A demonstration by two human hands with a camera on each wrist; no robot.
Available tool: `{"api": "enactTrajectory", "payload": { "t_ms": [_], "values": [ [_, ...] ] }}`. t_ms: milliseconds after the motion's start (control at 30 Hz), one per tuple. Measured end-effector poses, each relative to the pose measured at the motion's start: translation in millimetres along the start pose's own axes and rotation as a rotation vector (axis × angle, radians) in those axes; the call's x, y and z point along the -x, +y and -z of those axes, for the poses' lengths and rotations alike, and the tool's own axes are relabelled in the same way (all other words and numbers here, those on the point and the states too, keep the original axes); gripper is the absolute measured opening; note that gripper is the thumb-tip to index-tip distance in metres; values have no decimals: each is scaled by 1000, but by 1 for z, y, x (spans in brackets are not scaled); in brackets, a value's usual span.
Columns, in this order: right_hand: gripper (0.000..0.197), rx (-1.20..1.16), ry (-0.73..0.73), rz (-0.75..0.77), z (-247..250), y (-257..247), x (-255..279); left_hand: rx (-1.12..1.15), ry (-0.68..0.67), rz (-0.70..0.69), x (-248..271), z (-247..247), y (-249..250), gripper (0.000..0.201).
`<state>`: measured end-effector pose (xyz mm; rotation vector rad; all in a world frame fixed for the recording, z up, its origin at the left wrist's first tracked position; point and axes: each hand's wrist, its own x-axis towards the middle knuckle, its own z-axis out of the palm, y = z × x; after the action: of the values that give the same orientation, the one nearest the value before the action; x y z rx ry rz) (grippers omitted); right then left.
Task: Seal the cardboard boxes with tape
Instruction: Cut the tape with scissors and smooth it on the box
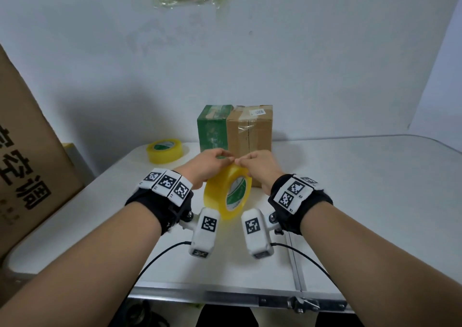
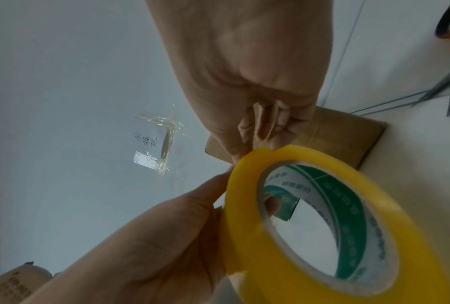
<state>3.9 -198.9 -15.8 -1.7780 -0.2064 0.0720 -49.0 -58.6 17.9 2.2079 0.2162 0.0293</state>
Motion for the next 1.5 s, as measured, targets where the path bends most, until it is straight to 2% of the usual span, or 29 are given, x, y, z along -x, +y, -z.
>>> {"api": "enactTrajectory", "payload": {
  "t_ms": [67, 167, 233, 333, 400, 467, 533, 600, 733, 800, 900, 967, 1067, 1167, 1300, 1400, 1500],
  "values": [
    [6, -29, 16, -40, 1, 4, -1, 27, -71, 54, 2, -2, 0, 43],
    [47, -75, 10, -160, 4, 9, -7, 130, -130, 98, 3, -3, -2, 47],
    [42, -88, 44, -136, 8, 7, -9, 136, -82, 120, -1, 6, -6, 41],
    [31, -34, 138, 21, 20, -2, -10, -122, 85, 112, -7, 31, -16, 31],
    [34, 33, 207, 154, 28, -11, -9, -393, 241, 73, -10, 46, -29, 32],
    [35, 82, 270, 293, 36, -21, -8, -623, 302, 64, -13, 56, -45, 35],
    [35, 110, 330, 409, 42, -31, -11, -748, 273, 116, -19, 60, -67, 38],
    [35, 158, 371, 495, 47, -39, -17, -750, 188, 184, -24, 61, -86, 41],
    [26, 356, 265, 566, 51, -57, -38, -777, 88, 220, -26, 55, -84, 48],
    [28, 502, 192, 540, 50, -63, -53, -788, 157, 113, -28, 55, -65, 54],
    [36, 612, 113, 509, 50, -59, -68, -527, 374, -372, -42, 56, -23, 58],
    [38, 613, 73, 583, 52, -51, -70, -423, 366, -546, -54, 49, 11, 53],
    [35, 584, 60, 651, 56, -47, -67, -403, 229, -587, -74, 33, 45, 51],
    [35, 590, 41, 653, 57, -47, -72, -369, 155, -611, -97, 21, 47, 51],
    [37, 565, 56, 647, 57, -39, -82, -335, 208, -709, -107, 12, 35, 46],
    [35, 553, 100, 673, 53, -33, -83, -484, 270, -834, -108, 9, 26, 51],
    [32, 521, 133, 712, 50, -32, -80, -550, 275, -860, -107, 9, 24, 60]
  ]
}}
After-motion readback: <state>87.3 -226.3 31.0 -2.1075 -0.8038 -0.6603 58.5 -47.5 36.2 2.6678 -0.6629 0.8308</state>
